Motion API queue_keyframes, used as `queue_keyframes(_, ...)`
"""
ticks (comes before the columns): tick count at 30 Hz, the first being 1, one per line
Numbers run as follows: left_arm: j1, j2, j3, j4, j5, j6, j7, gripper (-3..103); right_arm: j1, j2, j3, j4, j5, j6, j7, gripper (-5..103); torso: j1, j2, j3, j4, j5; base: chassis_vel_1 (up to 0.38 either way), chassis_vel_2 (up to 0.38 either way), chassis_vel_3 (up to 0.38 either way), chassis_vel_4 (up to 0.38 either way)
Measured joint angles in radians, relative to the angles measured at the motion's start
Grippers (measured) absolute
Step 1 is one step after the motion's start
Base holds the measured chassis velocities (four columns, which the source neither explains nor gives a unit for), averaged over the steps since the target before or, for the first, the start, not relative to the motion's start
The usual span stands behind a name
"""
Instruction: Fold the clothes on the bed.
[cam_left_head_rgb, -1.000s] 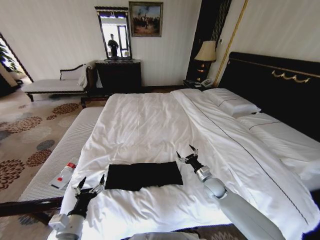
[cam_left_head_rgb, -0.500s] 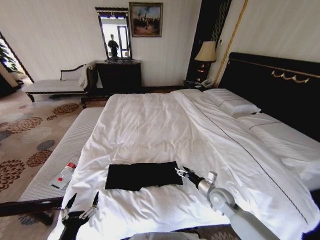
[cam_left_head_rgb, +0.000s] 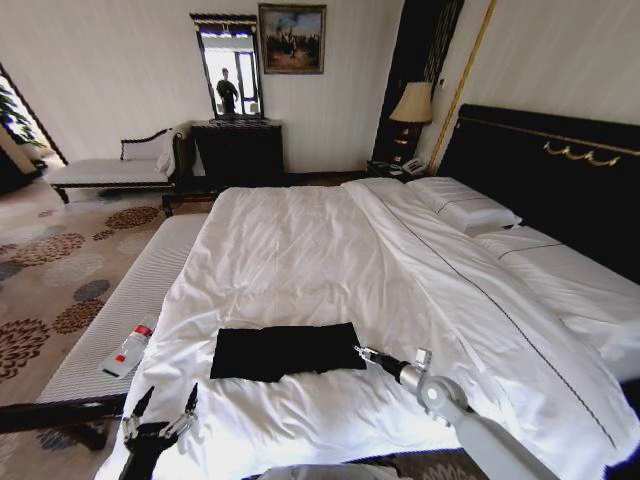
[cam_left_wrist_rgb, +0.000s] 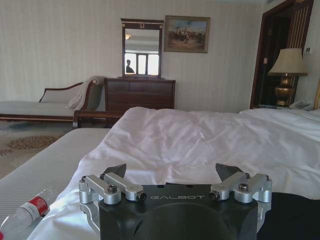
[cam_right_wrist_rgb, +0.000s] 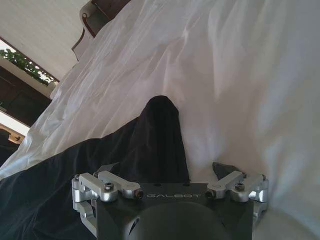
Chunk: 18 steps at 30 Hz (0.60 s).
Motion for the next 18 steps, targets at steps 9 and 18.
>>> queue_keyframes(9, -0.001, 0.000, 0.000, 0.001, -0.001, 0.002, 0.000, 100, 0.042, 0.034, -0.043, -0.024, -0.020, 0.006, -0.001, 99, 0.000, 0.000, 0.000, 0.0003, 0.0001, 0.000, 0.000, 0.000, 0.000)
queue_keyframes(18, -0.001, 0.001, 0.000, 0.001, -0.001, 0.003, 0.000, 100, 0.056, 0.054, -0.068, -0.034, -0.039, 0.006, 0.004, 67, 0.000, 0.000, 0.000, 0.0001, 0.0000, 0.000, 0.000, 0.000, 0.000)
